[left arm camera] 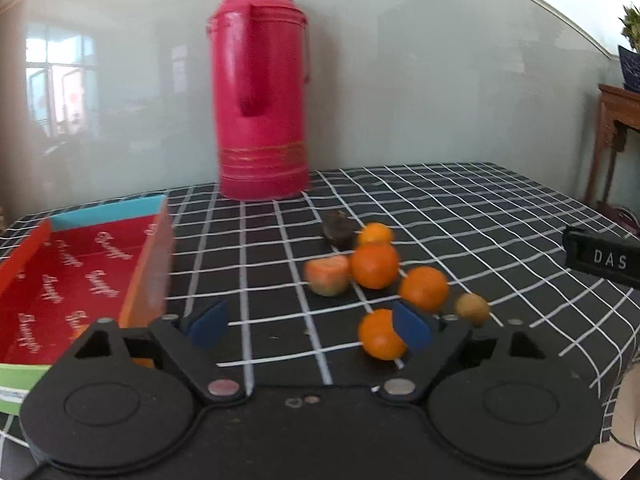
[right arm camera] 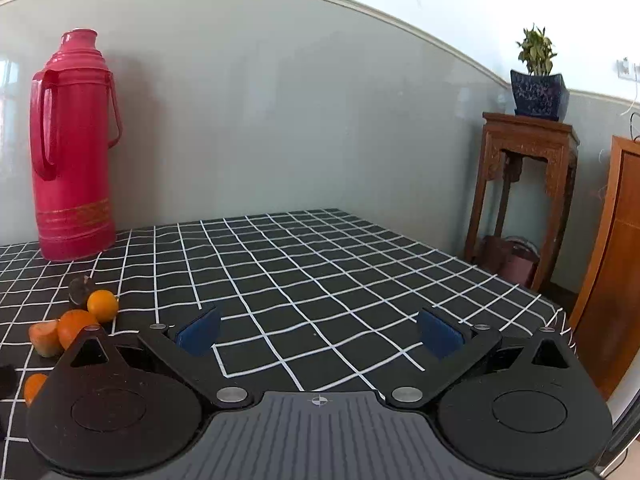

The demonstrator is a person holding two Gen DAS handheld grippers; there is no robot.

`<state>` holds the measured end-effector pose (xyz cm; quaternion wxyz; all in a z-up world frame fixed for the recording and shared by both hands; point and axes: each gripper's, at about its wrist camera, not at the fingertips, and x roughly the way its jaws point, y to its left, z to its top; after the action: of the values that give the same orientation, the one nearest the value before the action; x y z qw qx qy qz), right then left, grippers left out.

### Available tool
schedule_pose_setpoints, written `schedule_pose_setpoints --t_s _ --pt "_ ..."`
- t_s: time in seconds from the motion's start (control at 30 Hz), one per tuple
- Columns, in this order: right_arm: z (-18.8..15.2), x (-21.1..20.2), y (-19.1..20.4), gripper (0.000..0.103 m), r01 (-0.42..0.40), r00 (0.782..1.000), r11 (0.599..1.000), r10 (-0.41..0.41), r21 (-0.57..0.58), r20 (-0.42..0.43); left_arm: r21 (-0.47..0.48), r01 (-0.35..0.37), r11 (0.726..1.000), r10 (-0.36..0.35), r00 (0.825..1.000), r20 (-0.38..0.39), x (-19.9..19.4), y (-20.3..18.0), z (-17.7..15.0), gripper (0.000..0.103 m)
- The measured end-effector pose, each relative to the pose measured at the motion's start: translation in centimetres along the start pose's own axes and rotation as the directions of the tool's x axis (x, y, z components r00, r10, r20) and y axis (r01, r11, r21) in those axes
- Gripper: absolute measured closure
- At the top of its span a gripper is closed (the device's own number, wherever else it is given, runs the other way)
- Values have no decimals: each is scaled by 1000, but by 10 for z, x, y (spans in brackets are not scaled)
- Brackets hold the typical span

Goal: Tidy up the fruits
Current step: 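Reach the left gripper to an orange and grasp it, then carry the orange into the box and open the left gripper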

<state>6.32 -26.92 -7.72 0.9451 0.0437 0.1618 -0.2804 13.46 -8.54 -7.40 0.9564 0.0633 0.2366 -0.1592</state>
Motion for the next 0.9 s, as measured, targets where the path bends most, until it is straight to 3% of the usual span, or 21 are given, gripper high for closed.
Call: schedule_pose_setpoints --t_s 0.13,0.43,0.7,0.9 --pt "0 0 -5 0 -6 1000 1000 6 13 -5 10 33 999 -33 999 -17 8 -11 -1 29" --pt "3 3 -13 0 -36 999 999 37 28 -15 -46 116 992 -120 989 -89 29 -18 -6 80" --pt "4 3 -15 0 -39 999 998 40 40 -14 -60 111 992 -116 990 -77 27 -16 -5 80" --pt "4 2 -13 0 -54 998 998 55 40 -16 -42 44 998 -43 999 33 7 -11 2 80"
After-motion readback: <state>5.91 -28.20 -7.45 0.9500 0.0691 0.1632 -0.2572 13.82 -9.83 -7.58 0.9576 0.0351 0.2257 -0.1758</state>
